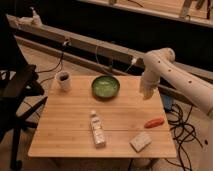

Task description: Move the arm in a circular motion

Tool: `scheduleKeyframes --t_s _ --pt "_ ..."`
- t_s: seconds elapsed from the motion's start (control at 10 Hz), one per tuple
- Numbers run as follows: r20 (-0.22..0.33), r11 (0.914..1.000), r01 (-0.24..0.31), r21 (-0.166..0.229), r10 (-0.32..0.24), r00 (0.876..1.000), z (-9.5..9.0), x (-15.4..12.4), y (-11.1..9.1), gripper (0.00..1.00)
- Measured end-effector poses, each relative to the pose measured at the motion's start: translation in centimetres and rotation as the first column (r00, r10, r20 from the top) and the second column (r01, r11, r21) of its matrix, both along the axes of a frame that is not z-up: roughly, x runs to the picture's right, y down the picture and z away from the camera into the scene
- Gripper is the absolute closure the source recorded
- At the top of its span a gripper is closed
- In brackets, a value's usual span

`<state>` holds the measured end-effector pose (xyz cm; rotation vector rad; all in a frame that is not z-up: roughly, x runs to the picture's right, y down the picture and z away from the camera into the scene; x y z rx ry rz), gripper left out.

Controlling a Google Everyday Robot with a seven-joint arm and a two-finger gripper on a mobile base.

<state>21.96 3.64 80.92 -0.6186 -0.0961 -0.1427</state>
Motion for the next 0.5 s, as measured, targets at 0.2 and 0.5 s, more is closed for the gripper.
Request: scheduleKeyframes --t_s 0.2,0.5 --pt "-0.009 1.0 -0.003 -0.002 0.003 1.0 0.5 0.5 -0.4 0.73" --pt "-0.022 0.9998 0.003 -0.02 -0.004 1.0 2.7 0.5 -1.7 0.98"
